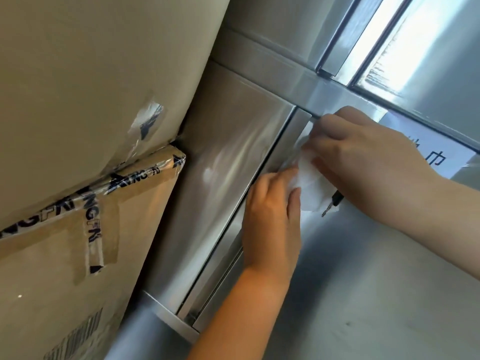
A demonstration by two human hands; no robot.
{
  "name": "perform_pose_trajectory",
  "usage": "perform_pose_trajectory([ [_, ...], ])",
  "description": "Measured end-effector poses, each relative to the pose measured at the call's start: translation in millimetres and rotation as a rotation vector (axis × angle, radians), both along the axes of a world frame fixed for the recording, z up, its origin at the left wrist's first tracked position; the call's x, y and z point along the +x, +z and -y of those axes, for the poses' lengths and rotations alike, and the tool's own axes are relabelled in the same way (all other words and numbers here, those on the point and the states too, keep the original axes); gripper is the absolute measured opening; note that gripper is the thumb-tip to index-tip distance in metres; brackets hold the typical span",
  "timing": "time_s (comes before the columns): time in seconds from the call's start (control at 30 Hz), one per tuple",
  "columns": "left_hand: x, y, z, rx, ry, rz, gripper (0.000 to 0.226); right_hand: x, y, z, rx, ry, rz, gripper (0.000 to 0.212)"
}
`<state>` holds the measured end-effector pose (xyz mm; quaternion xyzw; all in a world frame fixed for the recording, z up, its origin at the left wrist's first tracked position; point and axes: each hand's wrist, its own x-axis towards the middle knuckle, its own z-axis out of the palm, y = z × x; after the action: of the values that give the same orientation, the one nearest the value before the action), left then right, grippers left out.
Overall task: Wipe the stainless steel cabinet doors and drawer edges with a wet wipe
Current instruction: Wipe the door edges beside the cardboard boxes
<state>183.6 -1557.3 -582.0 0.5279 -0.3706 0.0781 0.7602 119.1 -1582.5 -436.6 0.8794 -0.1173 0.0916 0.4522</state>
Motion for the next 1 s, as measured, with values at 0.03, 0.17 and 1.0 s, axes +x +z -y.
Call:
perform_pose_trajectory([
  [0.03,2.4,0.8,0.2,-0.008,0.009,-0.006,0.028,-0.2,0.0,0.7,0.003,0.000,0.006,0.012],
  [0.17,10.0,3.7,-4.3,-0.039,0.068,0.096,0.022,-6.6,-0.2,6.3,0.035,0.030,0.003,0.021],
  [1.0,82.6,37.9,-21.8,0.241,0.485,0.825,0.036,11.2,-90.3,-43.5,0.596,0.131,0.818,0.050],
])
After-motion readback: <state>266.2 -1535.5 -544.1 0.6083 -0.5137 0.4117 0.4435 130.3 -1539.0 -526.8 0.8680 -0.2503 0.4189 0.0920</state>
